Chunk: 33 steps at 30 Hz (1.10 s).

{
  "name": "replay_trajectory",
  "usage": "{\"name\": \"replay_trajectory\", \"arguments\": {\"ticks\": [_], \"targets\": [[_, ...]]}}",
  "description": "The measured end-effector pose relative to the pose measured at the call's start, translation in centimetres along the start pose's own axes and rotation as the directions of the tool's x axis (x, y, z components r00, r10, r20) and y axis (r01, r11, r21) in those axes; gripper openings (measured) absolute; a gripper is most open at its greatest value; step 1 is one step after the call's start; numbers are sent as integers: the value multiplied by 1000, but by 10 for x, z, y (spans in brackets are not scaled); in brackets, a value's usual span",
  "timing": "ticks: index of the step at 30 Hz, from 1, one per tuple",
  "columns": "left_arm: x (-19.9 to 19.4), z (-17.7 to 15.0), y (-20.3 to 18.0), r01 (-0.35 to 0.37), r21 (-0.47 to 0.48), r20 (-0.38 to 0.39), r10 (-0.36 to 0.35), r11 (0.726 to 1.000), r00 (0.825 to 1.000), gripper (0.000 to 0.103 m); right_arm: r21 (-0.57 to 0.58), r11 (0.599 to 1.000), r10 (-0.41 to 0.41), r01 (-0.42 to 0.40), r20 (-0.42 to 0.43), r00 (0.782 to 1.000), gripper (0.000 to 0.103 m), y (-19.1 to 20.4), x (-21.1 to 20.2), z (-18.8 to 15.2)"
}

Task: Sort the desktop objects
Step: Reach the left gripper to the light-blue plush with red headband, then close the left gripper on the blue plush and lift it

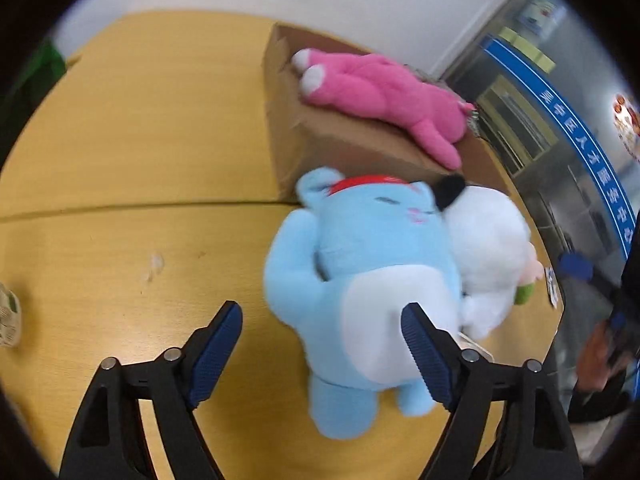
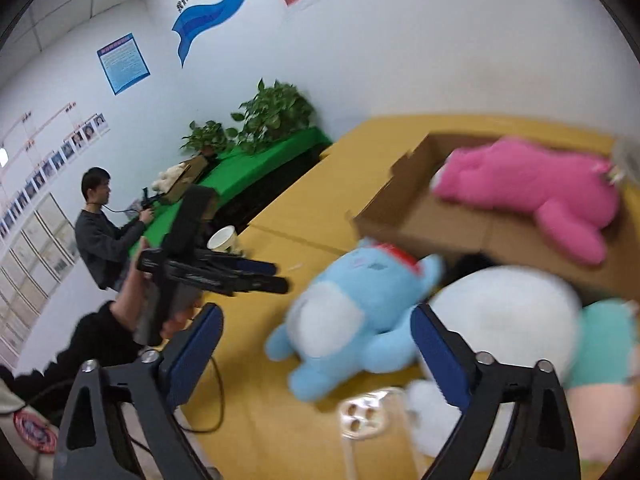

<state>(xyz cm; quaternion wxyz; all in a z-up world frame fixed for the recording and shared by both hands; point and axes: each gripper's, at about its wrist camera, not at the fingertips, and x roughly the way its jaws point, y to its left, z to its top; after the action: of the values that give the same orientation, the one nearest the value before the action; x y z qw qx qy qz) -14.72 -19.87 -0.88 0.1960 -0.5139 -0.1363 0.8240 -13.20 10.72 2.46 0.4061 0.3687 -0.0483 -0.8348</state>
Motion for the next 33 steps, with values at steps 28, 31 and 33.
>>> {"name": "replay_trajectory", "arguments": {"ticks": [28,31,33], "targets": [[40,2,60,57,-129,-29,-62,990,998,30,199,887,-402,417,-115,908,72,-63,78,-36],[33,-3,62,55,-131,-19,-58,990,998,30,206,894,-389,397,-79,918,80,-56,69,-35],[31,-7,63,43,-127,-18,-46,991,999,30,181,908,-367,377,-87,926,80,-47,74,-35]]}}
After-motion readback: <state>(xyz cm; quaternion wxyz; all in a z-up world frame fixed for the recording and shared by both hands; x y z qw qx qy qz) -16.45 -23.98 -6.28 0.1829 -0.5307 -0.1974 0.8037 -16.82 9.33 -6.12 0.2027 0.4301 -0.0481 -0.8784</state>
